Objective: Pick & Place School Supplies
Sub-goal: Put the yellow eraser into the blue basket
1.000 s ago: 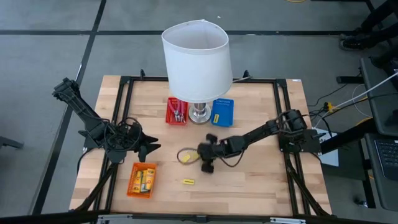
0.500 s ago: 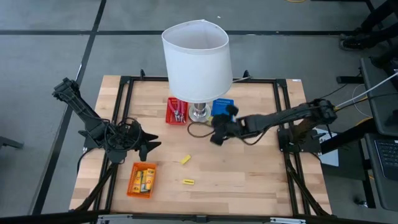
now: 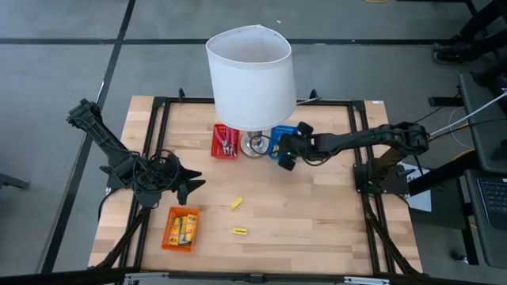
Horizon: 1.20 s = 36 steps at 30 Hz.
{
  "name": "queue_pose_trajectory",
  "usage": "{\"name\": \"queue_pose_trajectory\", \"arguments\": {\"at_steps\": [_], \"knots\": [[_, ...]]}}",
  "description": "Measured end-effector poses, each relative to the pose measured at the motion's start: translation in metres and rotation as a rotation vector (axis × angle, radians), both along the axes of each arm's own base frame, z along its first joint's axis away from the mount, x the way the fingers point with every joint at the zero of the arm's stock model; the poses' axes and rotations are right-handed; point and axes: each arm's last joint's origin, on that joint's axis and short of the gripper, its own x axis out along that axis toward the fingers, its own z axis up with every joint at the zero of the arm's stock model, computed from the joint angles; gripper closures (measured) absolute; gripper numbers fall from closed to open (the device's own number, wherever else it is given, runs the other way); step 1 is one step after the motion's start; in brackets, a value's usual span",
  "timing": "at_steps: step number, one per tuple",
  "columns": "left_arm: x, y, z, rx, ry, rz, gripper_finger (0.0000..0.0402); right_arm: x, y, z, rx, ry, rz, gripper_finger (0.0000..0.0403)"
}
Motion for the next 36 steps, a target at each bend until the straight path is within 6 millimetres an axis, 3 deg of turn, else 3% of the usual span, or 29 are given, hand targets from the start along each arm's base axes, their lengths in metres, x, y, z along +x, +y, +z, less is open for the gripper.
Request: {"name": "queue_pose_trajectory", "arguments": {"at_steps": [5, 14, 18, 21, 24, 29, 36], "knots": [[0.0, 0.0, 0.0, -0.007, -0.002, 0.003, 0.0199, 0.002, -0.006, 0.003, 0.008, -0.025, -0.02, 0.0289], [0.0, 0.0, 0.0, -0.012, -0.002, 0.007, 0.0199, 0.003, -0.008, 0.005, -0.009, -0.074, -0.092, 0.0204], [0.0, 0.0, 0.0, -0.016, -0.003, 0.009, 0.0199, 0.006, 0.003, 0.012, 0.24, -0.198, -0.047, 0.0177], [0.0, 0.0, 0.0, -0.019, -0.004, 0.01, 0.0199, 0.017, 0.026, 0.021, 0.515, -0.334, 0.104, 0.0169], [-0.001, 0.001, -0.001, -0.012, 0.003, 0.01, 0.0199, 0.025, 0.066, 0.031, 0.663, -0.421, 0.287, 0.0168], [-0.001, 0.001, -0.003, -0.011, 0.026, 0.002, 0.0199, 0.022, 0.128, 0.024, 0.711, -0.388, 0.49, 0.0179], [0.001, -0.002, -0.01, -0.024, 0.129, -0.096, 0.0199, 0.029, 0.172, 0.015, 0.74, -0.501, 0.625, 0.02]]}}
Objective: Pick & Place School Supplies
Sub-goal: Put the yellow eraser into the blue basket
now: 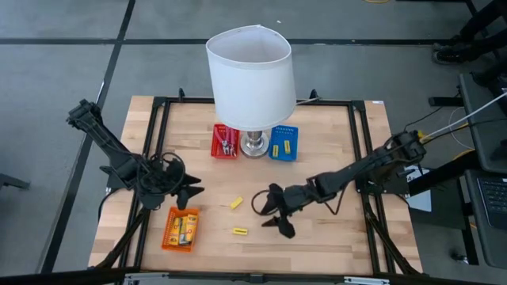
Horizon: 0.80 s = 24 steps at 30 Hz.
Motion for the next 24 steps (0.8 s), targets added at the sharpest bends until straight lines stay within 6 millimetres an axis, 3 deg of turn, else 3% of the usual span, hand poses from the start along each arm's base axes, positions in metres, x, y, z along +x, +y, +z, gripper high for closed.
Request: {"name": "queue_pose_trajectory", "arguments": {"at_steps": [8, 12, 19, 24], "knots": [[0.015, -0.015, -0.005, 0.021, 0.04, -0.196, 0.0199, 0.03, 0.034, -0.002, 0.013, -0.067, 0.046, 0.0224], [0.019, -0.02, -0.004, 0.042, 0.022, -0.243, 0.0199, 0.048, 0.054, -0.01, 0.008, -0.041, -0.015, 0.0235], [0.011, -0.032, -0.001, 0.042, -0.018, -0.292, 0.0199, 0.08, 0.076, -0.025, -0.125, 0.05, -0.13, 0.0237], [0.002, -0.042, 0.001, 0.028, -0.073, -0.283, 0.0199, 0.087, 0.084, -0.041, -0.216, 0.125, -0.16, 0.0226]]}}
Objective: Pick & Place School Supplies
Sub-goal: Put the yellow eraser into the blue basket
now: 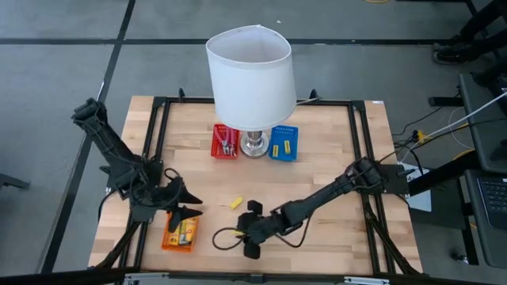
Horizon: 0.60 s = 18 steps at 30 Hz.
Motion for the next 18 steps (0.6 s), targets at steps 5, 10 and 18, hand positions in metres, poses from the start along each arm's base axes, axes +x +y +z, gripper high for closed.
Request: {"name": "queue_pose_trajectory", "arguments": {"at_steps": [5, 10, 18], "knots": [[-0.009, -0.008, 0.001, -0.023, -0.028, 0.0, 0.0199, -0.004, 0.005, -0.012, -0.038, 0.028, -0.049, 0.0209], [-0.013, -0.017, -0.003, -0.018, -0.014, -0.04, 0.0199, -0.007, 0.01, -0.024, -0.057, 0.059, -0.046, 0.0194], [-0.008, -0.028, -0.011, -0.011, -0.009, -0.05, 0.0199, -0.002, 0.001, -0.035, -0.084, 0.082, -0.057, 0.0186]]}}
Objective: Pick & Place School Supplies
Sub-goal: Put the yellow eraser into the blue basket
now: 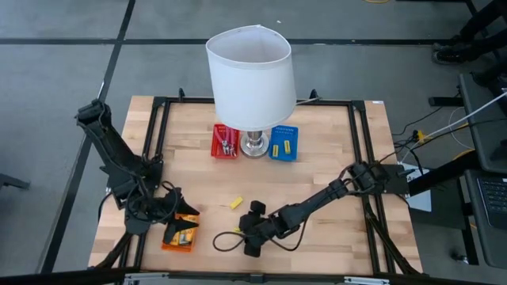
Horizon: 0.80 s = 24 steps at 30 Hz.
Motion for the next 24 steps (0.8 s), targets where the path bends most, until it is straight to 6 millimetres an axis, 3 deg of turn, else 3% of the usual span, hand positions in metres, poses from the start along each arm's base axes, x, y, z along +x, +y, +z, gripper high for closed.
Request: {"name": "queue_pose_trajectory", "arguments": {"at_steps": [6, 17, 24], "knots": [[0.004, -0.006, -0.003, -0.015, -0.008, -0.001, 0.0199, 0.001, -0.006, -0.002, -0.009, 0.039, 0.02, 0.0186], [0.004, -0.006, -0.003, -0.018, -0.014, 0.008, 0.0199, -0.003, 0.002, -0.009, 0.005, 0.052, 0.048, 0.0186], [0.004, -0.006, -0.003, -0.038, -0.012, 0.019, 0.0199, -0.002, 0.001, -0.014, -0.01, 0.05, 0.008, 0.0237]]}}
